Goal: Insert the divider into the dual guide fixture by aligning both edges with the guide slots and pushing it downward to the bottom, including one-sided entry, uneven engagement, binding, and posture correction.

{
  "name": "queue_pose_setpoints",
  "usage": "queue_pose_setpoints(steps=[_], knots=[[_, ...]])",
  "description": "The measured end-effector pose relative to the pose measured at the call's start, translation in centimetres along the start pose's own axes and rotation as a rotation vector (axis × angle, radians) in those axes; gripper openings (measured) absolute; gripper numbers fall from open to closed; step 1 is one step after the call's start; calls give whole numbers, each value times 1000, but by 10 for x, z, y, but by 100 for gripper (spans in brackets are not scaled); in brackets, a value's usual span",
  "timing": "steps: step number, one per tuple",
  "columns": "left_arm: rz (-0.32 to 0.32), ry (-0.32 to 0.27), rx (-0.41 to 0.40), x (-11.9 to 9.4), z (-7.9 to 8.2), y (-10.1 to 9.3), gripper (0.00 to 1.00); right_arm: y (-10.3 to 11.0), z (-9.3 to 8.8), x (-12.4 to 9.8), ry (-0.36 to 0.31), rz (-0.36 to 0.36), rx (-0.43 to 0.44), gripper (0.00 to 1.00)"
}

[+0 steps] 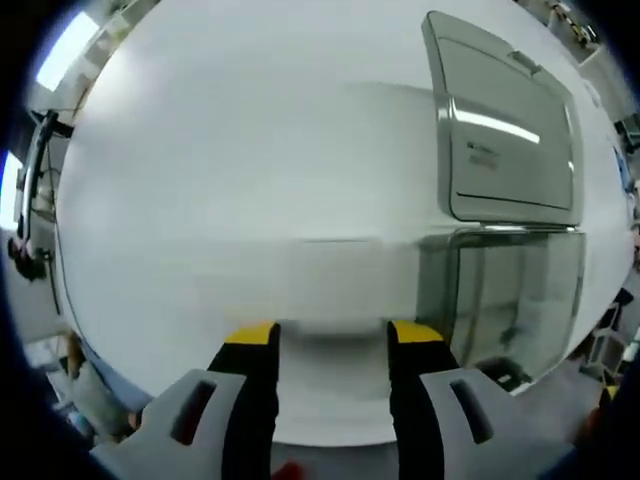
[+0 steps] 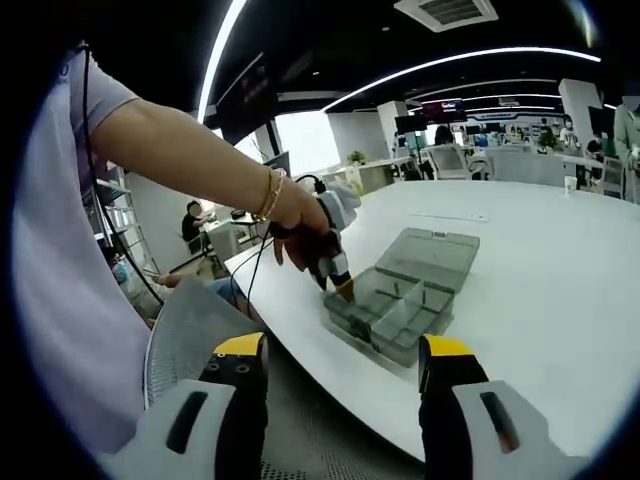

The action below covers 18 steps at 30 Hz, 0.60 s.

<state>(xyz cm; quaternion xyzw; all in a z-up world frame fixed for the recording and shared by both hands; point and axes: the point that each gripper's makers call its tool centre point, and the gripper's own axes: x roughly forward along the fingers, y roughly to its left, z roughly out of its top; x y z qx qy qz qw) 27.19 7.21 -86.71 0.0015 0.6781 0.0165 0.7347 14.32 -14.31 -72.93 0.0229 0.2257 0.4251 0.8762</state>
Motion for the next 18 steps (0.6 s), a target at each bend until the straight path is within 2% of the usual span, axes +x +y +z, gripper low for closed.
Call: queue_pose_setpoints(steps=[6,13,18], knots=[[1,-4,1,0,0,0,40,0,-1,0,6,-1,-2,58],[-2,-13,11,0,1,-3,32,-1,-1,0,5,-6,-1,57],[-5,-19,26,-1,1,-3,32,-1,-1,-1,8,-9,1,57]])
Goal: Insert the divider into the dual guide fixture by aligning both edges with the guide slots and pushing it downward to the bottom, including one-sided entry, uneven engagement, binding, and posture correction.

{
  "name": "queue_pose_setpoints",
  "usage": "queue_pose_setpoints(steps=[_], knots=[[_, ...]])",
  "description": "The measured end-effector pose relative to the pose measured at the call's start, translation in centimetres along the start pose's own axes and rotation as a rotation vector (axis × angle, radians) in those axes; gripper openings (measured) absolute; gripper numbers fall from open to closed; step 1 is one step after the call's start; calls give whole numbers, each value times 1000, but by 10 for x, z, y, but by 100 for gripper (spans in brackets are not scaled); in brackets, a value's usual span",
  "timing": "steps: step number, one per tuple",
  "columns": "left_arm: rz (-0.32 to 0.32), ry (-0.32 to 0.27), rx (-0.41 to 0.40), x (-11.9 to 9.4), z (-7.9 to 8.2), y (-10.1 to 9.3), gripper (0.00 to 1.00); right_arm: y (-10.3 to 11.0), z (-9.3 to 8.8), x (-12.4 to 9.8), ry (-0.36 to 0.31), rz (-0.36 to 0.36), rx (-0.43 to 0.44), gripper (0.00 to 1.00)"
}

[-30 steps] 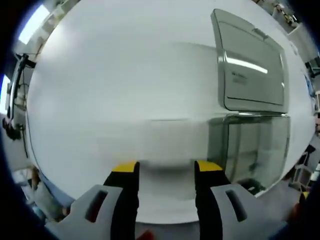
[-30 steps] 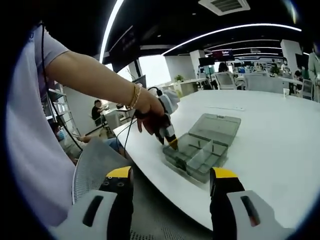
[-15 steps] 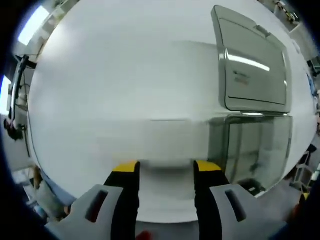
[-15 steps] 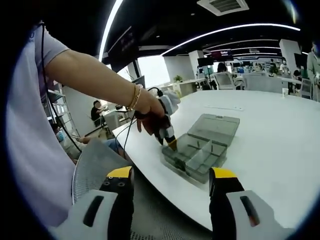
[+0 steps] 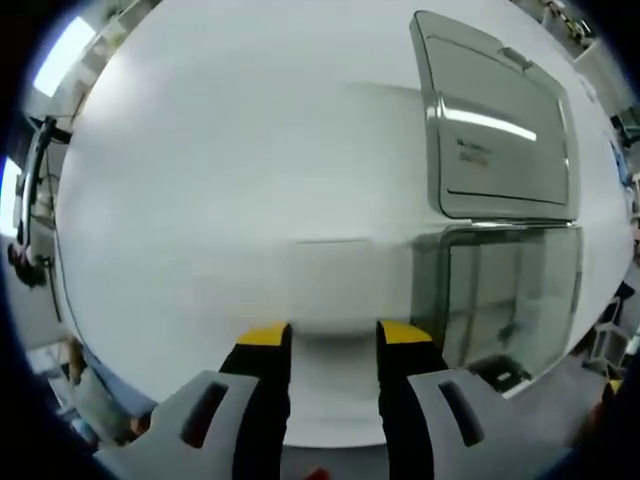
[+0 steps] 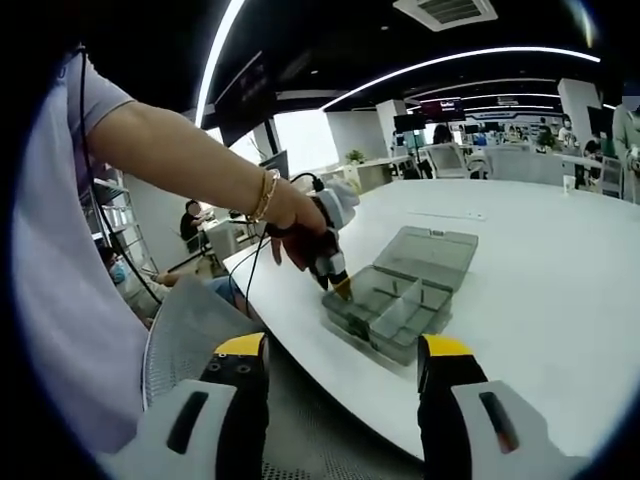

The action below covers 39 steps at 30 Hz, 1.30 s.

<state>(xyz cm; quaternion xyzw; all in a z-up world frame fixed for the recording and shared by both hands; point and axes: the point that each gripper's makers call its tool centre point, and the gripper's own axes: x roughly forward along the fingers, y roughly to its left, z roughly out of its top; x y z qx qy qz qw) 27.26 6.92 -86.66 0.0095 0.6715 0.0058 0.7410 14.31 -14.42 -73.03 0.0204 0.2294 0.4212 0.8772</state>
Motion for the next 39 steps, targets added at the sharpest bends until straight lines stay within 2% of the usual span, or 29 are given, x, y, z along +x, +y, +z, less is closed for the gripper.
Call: queue_pose_setpoints(steps=[14,22,39], knots=[[-14,-18,-5,-1,0,0,31,0,-2,0,13,-6,-3,56],[-27,-52,-11,-4,7,1,31,0,-3,1,23,-8,-8,56],[-61,-73,-35,-6,11,3,31,0,-6,2,42,-4,-5,56]])
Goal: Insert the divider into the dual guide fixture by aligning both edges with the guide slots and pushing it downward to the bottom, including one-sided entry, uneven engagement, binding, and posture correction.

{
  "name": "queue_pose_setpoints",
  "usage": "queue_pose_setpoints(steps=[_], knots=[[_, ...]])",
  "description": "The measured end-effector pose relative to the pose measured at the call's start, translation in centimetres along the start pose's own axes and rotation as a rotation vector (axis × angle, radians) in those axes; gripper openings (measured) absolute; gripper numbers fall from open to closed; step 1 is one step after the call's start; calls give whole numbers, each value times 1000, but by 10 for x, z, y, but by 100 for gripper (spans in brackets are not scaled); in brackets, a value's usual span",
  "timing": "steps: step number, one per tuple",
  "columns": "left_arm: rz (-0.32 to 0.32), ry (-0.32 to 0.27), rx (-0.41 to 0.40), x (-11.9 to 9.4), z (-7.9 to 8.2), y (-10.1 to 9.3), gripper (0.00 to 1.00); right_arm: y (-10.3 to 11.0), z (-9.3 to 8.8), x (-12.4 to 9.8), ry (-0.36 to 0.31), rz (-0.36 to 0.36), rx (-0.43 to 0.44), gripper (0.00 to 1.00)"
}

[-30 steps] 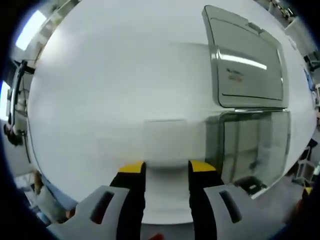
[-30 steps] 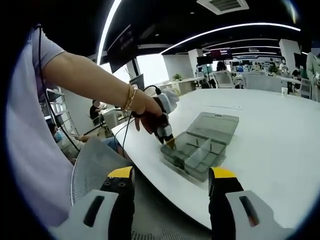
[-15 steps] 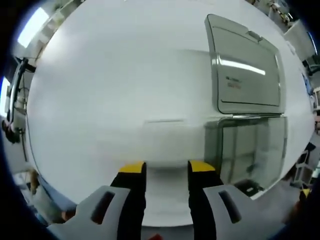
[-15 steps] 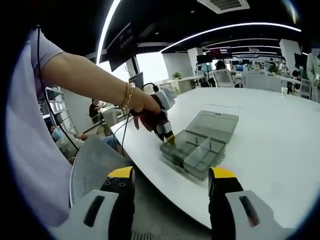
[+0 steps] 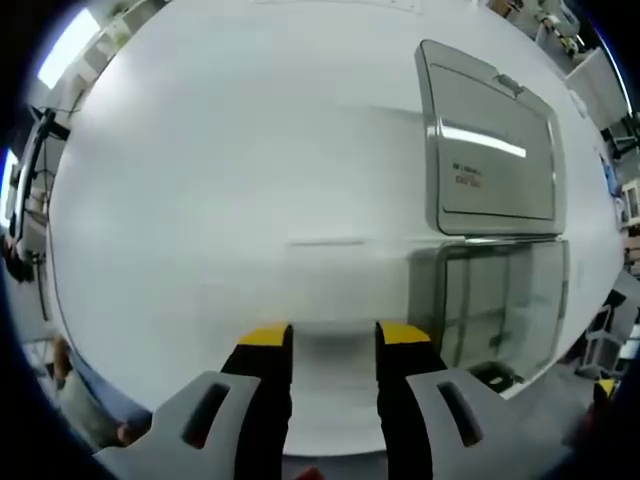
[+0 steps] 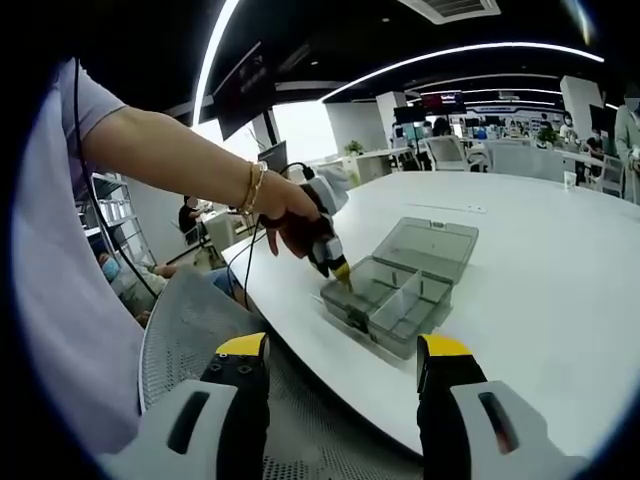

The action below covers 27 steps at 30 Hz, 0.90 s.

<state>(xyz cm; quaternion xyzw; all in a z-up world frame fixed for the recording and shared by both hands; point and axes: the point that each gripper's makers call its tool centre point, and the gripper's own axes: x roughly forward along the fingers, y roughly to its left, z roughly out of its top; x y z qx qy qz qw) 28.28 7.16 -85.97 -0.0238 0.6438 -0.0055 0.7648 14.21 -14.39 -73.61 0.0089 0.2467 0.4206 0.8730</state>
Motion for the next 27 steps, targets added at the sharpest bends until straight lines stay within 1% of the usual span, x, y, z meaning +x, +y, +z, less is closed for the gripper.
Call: queue_pose_setpoints(steps=[7,17,23,27], knots=[[-23,-18,-14,-3,2,4,31,1,-2,1,14,4,-3,56],[-103,-69,-93,-5,1,9,31,1,-5,3,37,2,-7,56],[-178,-129,-162,-13,4,12,31,1,-7,4,50,-1,-7,56],[-201,-159,-192,-18,5,18,31,1,-9,4,61,-1,-11,56]])
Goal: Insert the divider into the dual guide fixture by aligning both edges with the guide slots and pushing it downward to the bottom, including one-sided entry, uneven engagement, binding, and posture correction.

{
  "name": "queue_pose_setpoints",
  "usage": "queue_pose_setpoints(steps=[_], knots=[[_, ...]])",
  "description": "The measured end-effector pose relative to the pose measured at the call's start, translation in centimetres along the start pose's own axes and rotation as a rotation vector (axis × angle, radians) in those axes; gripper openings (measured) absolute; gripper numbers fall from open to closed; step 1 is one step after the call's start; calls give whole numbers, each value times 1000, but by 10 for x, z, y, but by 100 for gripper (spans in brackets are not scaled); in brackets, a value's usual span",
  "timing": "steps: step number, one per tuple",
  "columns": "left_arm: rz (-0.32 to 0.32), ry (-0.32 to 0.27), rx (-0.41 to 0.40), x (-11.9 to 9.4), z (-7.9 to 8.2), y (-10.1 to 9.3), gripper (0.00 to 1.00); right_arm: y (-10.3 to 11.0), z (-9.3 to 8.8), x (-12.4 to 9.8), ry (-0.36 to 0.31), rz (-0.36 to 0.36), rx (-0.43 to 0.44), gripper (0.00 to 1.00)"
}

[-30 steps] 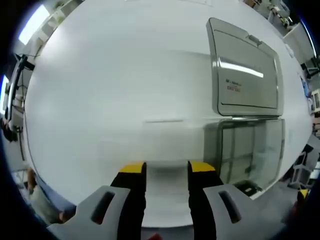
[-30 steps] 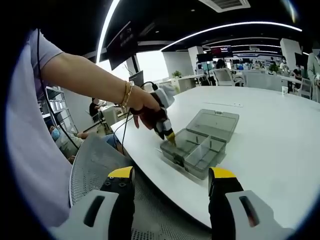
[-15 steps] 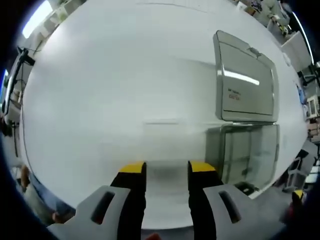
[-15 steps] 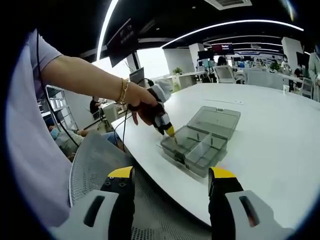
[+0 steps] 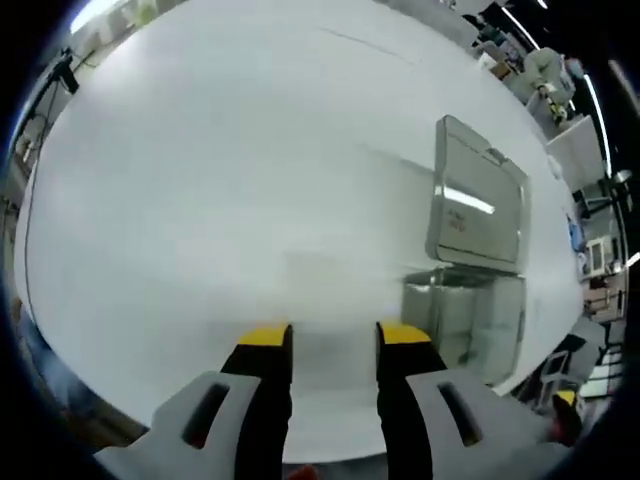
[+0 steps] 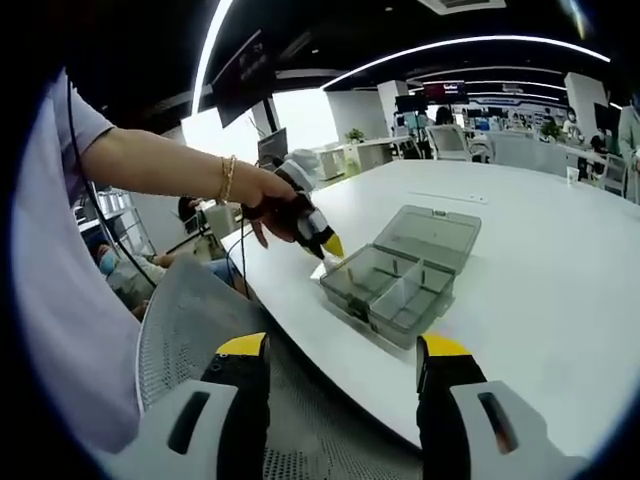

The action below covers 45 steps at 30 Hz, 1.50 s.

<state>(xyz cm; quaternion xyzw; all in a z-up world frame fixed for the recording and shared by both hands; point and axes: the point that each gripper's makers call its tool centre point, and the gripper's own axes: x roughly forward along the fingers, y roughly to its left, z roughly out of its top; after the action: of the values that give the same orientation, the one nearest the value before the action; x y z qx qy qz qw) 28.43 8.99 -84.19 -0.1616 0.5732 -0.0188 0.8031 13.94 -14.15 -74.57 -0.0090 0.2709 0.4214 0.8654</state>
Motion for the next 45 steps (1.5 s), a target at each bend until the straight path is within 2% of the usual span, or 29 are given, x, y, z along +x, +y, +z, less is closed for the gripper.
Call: queue_pose_setpoints(steps=[4,8,12,25,37,45], knots=[[-25,-27,-17,-5,3,1,31,0,-2,1,12,0,-6,56],[-87,-63,-53,-11,6,-6,31,0,-2,1,15,-5,-1,55],[-116,-92,-45,-18,7,-11,31,-1,-2,1,16,-10,6,55],[-304,-184,-49,-50,11,-39,31,-6,-4,2,50,-44,-14,54],[-471,-193,-18,-69,0,-84,31,-12,-1,1,64,-109,-20,50],[-582,-195,2,-85,-6,-123,31,-12,18,-9,36,-144,-29,49]])
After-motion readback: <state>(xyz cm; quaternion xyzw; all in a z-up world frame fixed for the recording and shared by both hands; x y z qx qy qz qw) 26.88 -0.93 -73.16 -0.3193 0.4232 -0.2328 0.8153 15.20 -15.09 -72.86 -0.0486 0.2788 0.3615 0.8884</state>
